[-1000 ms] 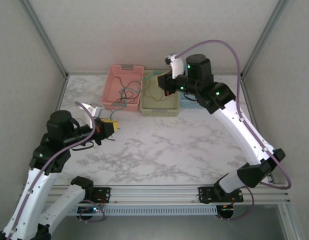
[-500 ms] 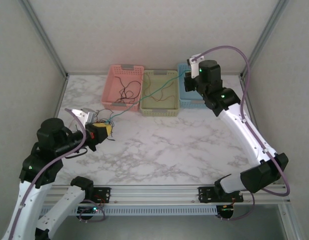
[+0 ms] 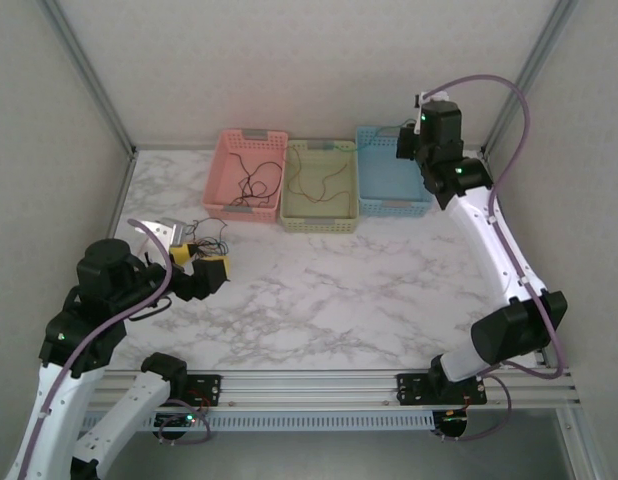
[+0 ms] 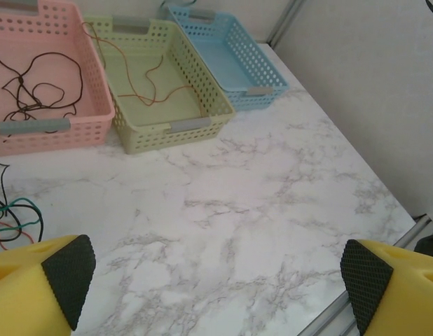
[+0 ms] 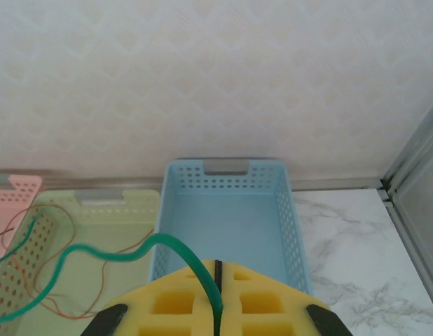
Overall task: Untangle the cables
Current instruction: Place the cable in the container.
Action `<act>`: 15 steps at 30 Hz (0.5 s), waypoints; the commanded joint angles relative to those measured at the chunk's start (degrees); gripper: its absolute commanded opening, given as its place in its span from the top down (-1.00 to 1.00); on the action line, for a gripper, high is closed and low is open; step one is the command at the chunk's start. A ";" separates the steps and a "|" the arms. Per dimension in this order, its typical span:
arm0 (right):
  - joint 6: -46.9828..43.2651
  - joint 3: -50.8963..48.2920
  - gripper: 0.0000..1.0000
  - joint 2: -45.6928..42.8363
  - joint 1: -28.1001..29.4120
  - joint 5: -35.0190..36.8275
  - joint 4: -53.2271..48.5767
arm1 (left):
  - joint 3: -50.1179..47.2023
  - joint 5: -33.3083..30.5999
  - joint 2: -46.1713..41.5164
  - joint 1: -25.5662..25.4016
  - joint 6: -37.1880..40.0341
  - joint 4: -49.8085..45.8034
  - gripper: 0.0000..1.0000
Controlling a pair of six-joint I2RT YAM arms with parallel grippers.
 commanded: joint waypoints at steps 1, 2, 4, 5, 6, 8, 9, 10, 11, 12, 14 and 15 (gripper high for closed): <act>4.41 5.26 1.00 4.00 -0.42 6.42 -2.02 | -1.09 -1.07 -0.40 0.04 0.01 -0.05 -0.87; 5.24 6.62 1.00 5.33 -0.57 8.48 -2.76 | -1.46 -1.33 -0.40 0.01 0.00 -0.05 -0.87; 7.54 8.31 1.00 6.91 -1.47 10.44 -3.03 | -2.10 -1.60 -0.49 0.00 0.09 -0.27 -0.87; 8.69 8.74 1.00 7.45 -2.05 10.51 -2.61 | -2.55 -1.70 -0.42 0.01 0.18 -0.23 -0.88; 9.40 9.05 1.00 7.97 -2.49 11.21 -2.24 | -2.86 -1.94 -0.40 0.00 0.11 -0.28 -0.87; 10.23 10.99 1.00 9.50 -3.07 12.99 -2.96 | -3.55 -2.12 -0.23 0.00 0.09 -0.25 -0.87; 10.34 12.25 1.00 10.19 -3.19 14.33 -4.16 | -3.73 -1.98 -0.14 0.00 0.10 -0.23 -0.87; 10.42 13.52 1.00 10.89 -3.32 16.36 -5.68 | -3.92 -1.84 -0.14 0.01 0.10 -0.26 -0.87; 10.35 14.02 1.00 11.12 -3.40 18.13 -6.67 | -4.16 -1.75 -0.22 0.00 0.10 -0.19 -0.87; 10.37 13.85 1.00 10.98 -3.57 19.20 -7.04 | -4.36 -1.60 -0.29 0.00 0.18 -0.08 -0.86; 10.80 12.19 1.00 10.12 -4.42 21.19 -6.94 | -5.00 -1.52 -0.31 0.02 0.27 0.25 -0.86; 10.65 11.36 1.00 9.82 -4.82 21.45 -6.65 | -5.31 -1.53 -0.24 0.00 0.27 0.51 -0.86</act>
